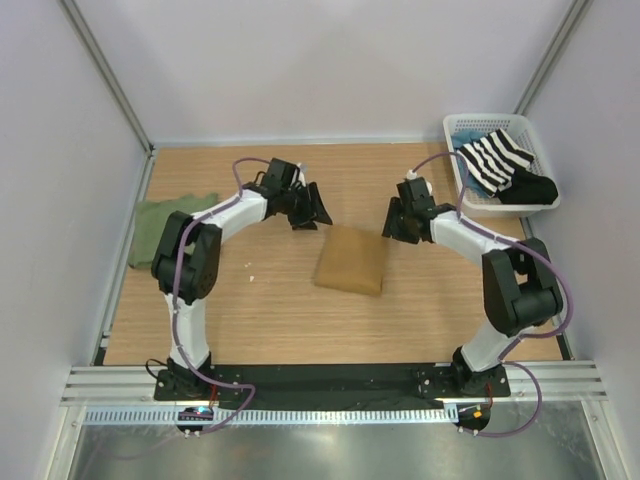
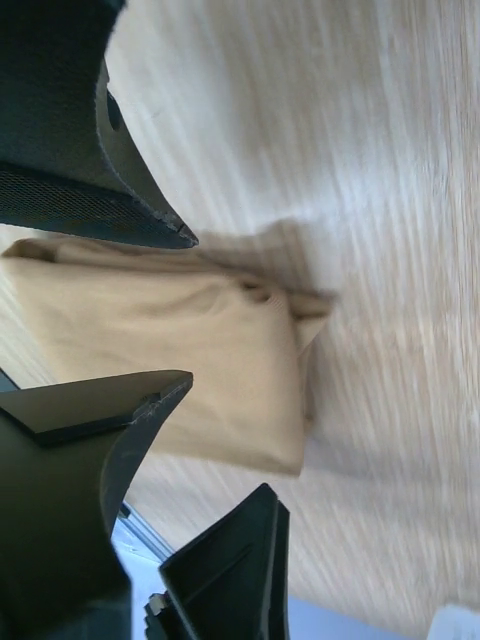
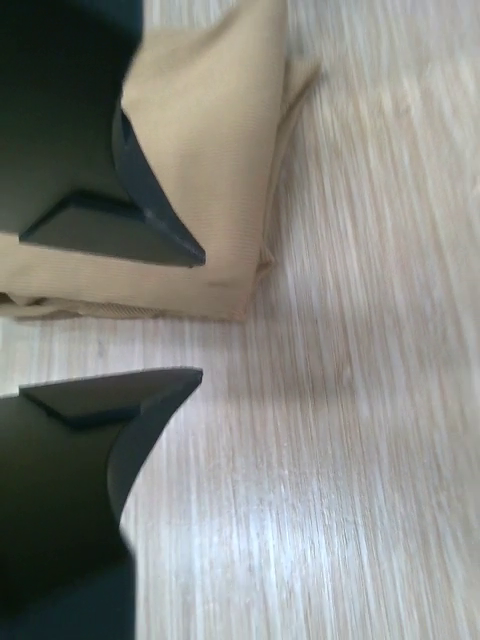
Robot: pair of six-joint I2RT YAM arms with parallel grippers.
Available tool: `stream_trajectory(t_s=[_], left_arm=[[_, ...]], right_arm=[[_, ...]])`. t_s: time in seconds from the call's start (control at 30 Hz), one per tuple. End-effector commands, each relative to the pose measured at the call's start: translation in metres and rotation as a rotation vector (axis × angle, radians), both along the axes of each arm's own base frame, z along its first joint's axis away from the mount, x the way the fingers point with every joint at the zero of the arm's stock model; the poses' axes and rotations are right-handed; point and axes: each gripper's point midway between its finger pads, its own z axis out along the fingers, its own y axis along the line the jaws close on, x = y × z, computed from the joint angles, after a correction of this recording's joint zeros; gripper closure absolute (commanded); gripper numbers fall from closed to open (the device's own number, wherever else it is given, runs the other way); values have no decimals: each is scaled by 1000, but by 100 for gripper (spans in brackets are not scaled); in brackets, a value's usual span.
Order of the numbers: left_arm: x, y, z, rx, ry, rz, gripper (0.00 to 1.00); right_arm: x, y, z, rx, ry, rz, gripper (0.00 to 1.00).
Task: Fold and stack the tank tops
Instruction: Neatly place the folded tank top to the corner
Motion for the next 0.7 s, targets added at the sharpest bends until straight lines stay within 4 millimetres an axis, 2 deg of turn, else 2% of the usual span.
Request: stream_trajectory(t_s=[0.0,0.03,0.07,0.1,0.13,0.17,0.23,0.3,0.33,0.37,0.43,0.5,0.67], left_arm=[[-9,5,62,-15,-128,-18,47],[-15,5,78,-27,-158,-21,47],[-24,5,78,-26,-153,-26,48],[-34,-1,81,-30,-154,-47,49],[-42,-4,82,-35,-151,-59,49],[-58,-13,83,-53,-129,-87,51],[-73,-23,81,-79,-96,-116,54],[-91,-34,71,-91,-52,-137,58],[-97,-37,67,-95,-39,-147,59],[-105,-37,58,-93,-12,-153,59],[-112,-44,51,-131,20,-165,61],[-118,-44,32,-137,54,-165,63],[-129,-42,2,-146,114,-168,65]], right_arm=[[2,0,48,35,-117,12,51],[-6,2,57,57,-134,33,54],[-12,5,61,76,-137,58,61],[-19,12,65,113,-138,94,64],[-34,25,67,183,-119,158,67],[-41,32,68,225,-112,195,75],[-61,48,61,316,-70,270,81],[-78,66,62,413,-43,337,87],[-88,67,52,432,-13,342,88],[-96,71,53,465,-4,364,89],[-104,74,46,501,9,377,89],[-116,82,45,564,35,419,90],[-122,85,25,605,77,419,91]])
